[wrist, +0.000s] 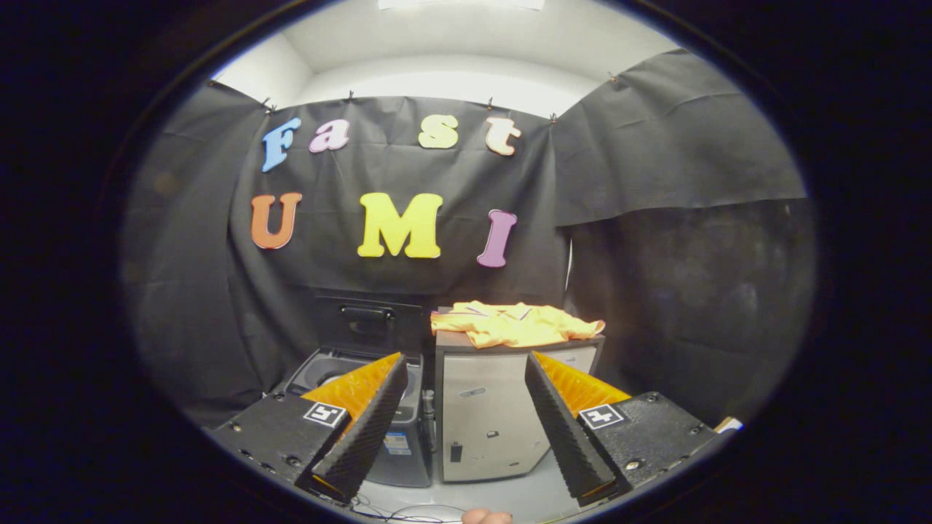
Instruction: Put the clothes into the washing machine and then close the washing machine lid.
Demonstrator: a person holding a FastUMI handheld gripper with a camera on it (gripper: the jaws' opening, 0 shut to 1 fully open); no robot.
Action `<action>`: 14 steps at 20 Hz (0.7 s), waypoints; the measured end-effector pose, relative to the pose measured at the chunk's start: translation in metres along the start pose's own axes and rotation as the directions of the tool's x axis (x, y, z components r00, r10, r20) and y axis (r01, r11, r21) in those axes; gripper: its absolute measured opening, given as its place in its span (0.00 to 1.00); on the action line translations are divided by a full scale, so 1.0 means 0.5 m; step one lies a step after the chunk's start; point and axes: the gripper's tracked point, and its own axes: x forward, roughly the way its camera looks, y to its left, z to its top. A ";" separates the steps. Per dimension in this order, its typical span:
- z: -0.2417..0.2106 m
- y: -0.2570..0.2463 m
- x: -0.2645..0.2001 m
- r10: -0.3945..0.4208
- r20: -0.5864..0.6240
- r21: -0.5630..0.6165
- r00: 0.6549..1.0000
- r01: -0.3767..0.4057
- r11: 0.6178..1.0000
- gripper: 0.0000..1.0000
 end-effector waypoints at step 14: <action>-0.003 -0.003 -0.005 -0.006 0.002 0.002 1.000 0.006 1.000 1.00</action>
